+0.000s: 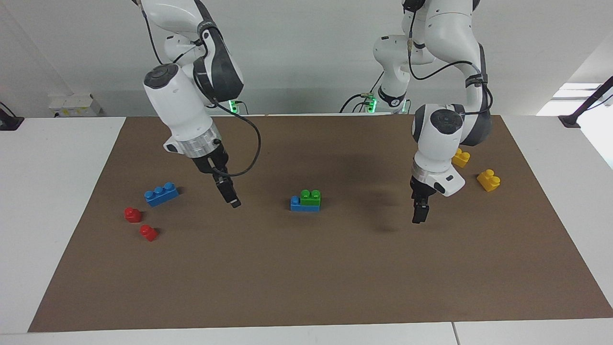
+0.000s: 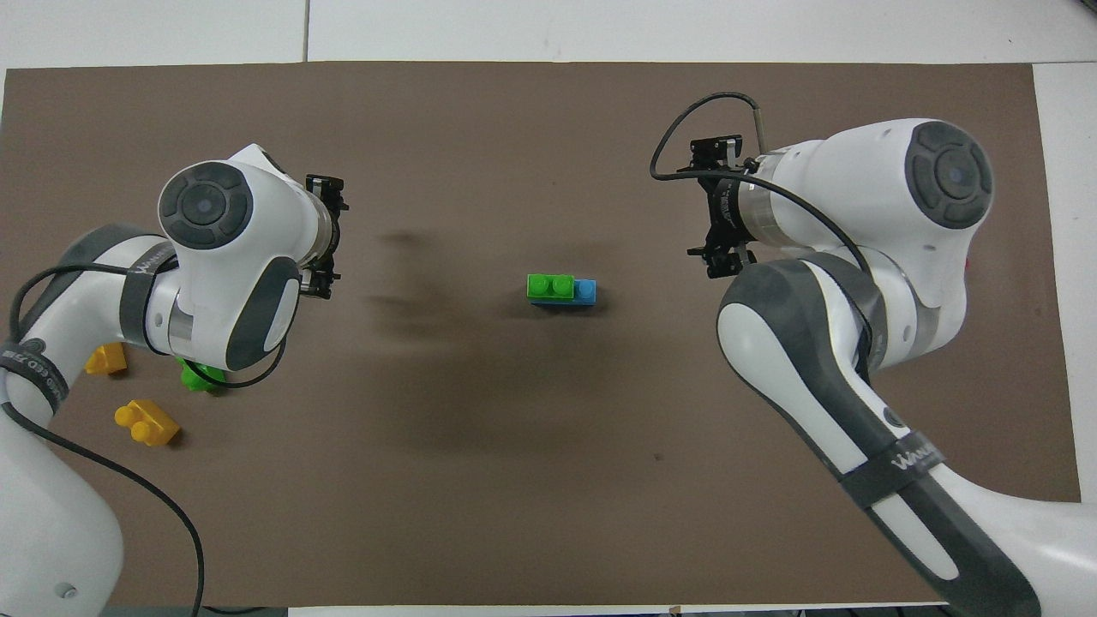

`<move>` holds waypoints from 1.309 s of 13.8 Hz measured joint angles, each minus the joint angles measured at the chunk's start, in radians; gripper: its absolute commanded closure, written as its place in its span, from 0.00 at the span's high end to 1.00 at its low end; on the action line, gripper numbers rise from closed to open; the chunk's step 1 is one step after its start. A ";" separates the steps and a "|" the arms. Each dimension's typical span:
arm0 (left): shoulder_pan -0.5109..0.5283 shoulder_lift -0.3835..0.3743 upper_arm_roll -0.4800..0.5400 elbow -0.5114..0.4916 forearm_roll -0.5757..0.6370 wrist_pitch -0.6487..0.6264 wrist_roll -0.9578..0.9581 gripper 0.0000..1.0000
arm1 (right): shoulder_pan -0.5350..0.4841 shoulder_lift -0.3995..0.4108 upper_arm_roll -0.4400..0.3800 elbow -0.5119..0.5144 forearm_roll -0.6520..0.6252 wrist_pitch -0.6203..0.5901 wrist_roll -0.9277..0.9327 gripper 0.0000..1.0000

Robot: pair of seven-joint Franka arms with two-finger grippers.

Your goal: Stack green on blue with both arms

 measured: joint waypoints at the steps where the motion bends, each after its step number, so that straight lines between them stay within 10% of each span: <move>1: 0.014 -0.001 0.000 0.000 0.000 -0.001 0.079 1.00 | -0.026 -0.010 -0.001 0.017 0.000 -0.035 -0.103 0.99; 11: 0.111 -0.047 -0.001 0.097 -0.012 -0.185 1.021 1.00 | -0.227 -0.118 -0.015 0.148 -0.041 -0.446 -0.939 1.00; 18: 0.124 -0.052 -0.009 0.284 -0.022 -0.455 1.433 1.00 | -0.230 -0.139 -0.019 0.200 -0.147 -0.619 -1.086 1.00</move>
